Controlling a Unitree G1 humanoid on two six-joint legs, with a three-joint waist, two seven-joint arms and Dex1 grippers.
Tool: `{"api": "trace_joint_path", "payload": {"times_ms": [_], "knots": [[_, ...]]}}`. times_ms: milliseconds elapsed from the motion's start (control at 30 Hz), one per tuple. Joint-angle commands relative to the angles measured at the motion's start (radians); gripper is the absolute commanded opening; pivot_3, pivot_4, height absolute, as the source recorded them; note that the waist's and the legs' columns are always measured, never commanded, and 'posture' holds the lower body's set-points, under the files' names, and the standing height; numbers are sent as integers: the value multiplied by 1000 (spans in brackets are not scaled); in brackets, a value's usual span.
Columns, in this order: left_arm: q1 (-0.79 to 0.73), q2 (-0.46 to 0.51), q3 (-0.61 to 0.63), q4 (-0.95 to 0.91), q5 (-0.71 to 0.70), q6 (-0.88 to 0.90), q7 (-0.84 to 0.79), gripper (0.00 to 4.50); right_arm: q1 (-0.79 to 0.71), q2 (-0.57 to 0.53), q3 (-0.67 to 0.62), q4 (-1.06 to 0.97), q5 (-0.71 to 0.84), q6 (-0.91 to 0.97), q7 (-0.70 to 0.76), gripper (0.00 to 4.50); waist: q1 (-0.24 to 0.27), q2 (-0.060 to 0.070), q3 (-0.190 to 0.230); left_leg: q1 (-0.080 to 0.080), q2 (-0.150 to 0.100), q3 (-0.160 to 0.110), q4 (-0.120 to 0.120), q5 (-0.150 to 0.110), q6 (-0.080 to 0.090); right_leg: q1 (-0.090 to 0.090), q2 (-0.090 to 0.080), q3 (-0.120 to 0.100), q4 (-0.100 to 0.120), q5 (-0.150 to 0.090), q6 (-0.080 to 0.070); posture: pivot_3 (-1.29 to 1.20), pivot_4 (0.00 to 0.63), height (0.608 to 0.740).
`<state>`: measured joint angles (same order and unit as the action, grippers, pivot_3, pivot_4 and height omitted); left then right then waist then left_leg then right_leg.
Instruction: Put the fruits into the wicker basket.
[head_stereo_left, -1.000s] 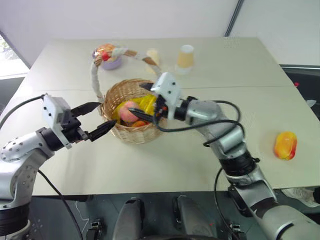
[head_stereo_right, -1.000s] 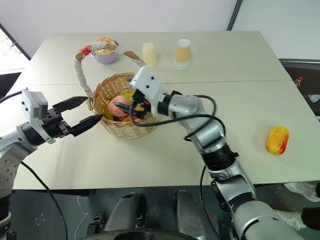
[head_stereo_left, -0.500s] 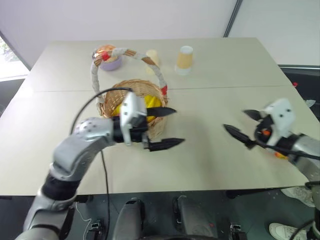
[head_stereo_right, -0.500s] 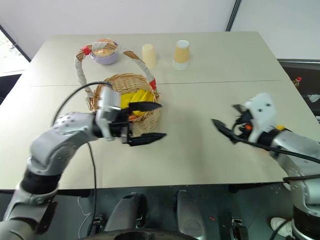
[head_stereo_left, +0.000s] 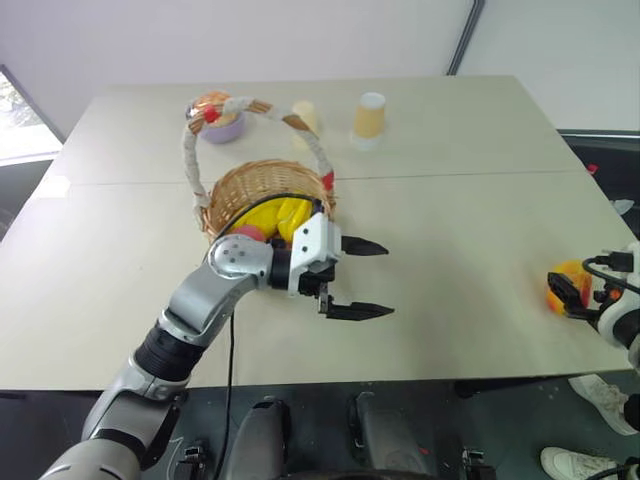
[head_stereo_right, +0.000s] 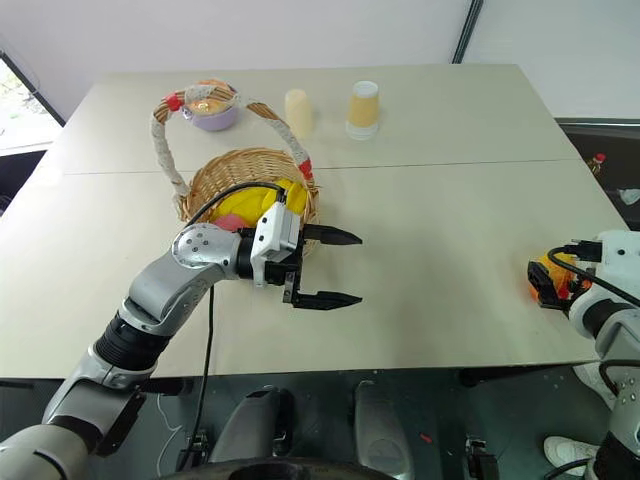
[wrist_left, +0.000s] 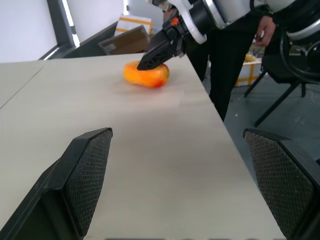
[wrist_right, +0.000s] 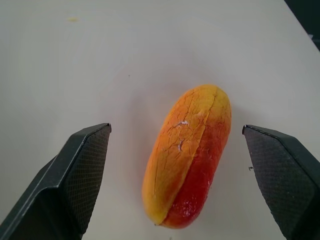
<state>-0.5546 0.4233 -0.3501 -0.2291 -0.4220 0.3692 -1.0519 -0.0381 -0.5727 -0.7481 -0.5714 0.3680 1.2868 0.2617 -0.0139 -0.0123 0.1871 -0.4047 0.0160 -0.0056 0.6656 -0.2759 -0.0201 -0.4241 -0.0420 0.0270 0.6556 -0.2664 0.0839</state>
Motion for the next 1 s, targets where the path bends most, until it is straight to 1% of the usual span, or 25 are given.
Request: {"api": "trace_joint_path", "payload": {"times_ms": [33, 200, 367, 400, 433, 467, 500, 567, 667, 733, 800, 900, 967, 1000], "knots": [[14, -1, 14, -28, 3, -12, 0, 4500, -29, -10, 3, 54, -31, 7, -39, 4391, 1, 0, 0, 0, 0, 0, 0, 0, 0, 0, 0, 0, 0, 0, 0, 0, 150, 740], [42, 11, 23, -61, 3, -1, 16, 4500, -47, -22, 38, 123, -51, -6, -54, 4391, 1, 1, 0, 0, 0, 0, 0, 0, 0, 0, 0, 0, 0, 0, 0, 0, 150, 740], [47, 12, 30, -67, 8, 0, 32, 4500, -78, 1, 31, 174, -47, -13, -65, 4391, 0, 1, 0, 0, 0, 0, 0, 0, 0, 0, 0, 0, 0, 0, 0, 0, 150, 740], [47, 12, 32, -66, 8, 0, 33, 4500, -86, 7, 27, 180, -45, -14, -68, 3876, -1, 1, 0, 0, 0, 0, 0, 0, 0, 0, 0, 0, 0, 0, 0, 0, 150, 740], [46, 13, 34, -65, 7, 0, 34, 4500, -93, 9, 27, 183, -43, -16, -69, 3579, -1, 1, -1, 0, 0, 0, 0, 0, 0, 0, 0, 0, 0, 0, 0, 0, 150, 740], [45, 13, 36, -66, 6, 0, 35, 4500, -98, 11, 26, 185, -42, -17, -71, 3189, -1, 1, -1, 0, 0, 0, 0, 0, 0, 0, 0, 0, 0, 0, 0, 0, 150, 740], [45, 14, 37, -66, 5, 0, 35, 4500, -105, 12, 23, 183, -40, -17, -72, 2555, 0, 1, -1, 0, 0, 0, 0, 0, 0, 0, 0, 0, 0, 0, 0, 0, 150, 740], [46, 17, 41, -67, 5, -2, 35, 4500, -120, 12, 20, 172, -33, -11, -73, 1708, 0, 1, -1, 0, 0, 0, 0, 0, 0, 0, 0, 0, 0, 0, 0, 0, 150, 740], [51, 22, 65, -68, -7, 1, 43, 4500, -136, -8, 39, 131, -14, -5, -52, 1708, 0, 1, -1, 0, 0, 0, 0, 0, 0, 0, 0, 0, 0, 0, 0, 0, 150, 740], [59, 26, 128, -83, -69, 36, 58, 4500, -101, -86, 124, 53, -4, -98, 35, 1708, -3, 2, 0, 0, 0, 0, 0, 0, 0, 0, 0, 0, 0, 0, 0, 0, 150, 740], [65, 28, 177, -96, -119, 69, 68, 4500, -74, -139, 183, -1, 5, -169, 103, 1708, -5, 3, 0, 0, 0, 0, 0, 0, 0, 0, 0, 0, 0, 0, 0, 0, 150, 740], [91, 66, 331, -142, -255, 145, 97, 4500, -66, -223, 313, -156, 69, -372, 308, 1708, -8, 2, 0, 0, 0, -1, 0, 0, 0, 0, 0, 0, 0, 0, 0, 0, 150, 740], [105, 105, 395, -159, -289, 187, 124, 4500, -97, -230, 377, -224, 139, -460, 411, 1708, -10, 2, 0, 1, 2, -1, 0, 0, 0, 0, 2, 0, 0, 0, 0, 0, 150, 740], [114, 126, 415, -163, -286, 195, 135, 4500, -128, -215, 403, -238, 188, -462, 432, 1708, -9, 2, 0, 1, 2, -2, 0, 0, 0, 0, 2, -1, 0, 0, 0, 0, 150, 740]]}}
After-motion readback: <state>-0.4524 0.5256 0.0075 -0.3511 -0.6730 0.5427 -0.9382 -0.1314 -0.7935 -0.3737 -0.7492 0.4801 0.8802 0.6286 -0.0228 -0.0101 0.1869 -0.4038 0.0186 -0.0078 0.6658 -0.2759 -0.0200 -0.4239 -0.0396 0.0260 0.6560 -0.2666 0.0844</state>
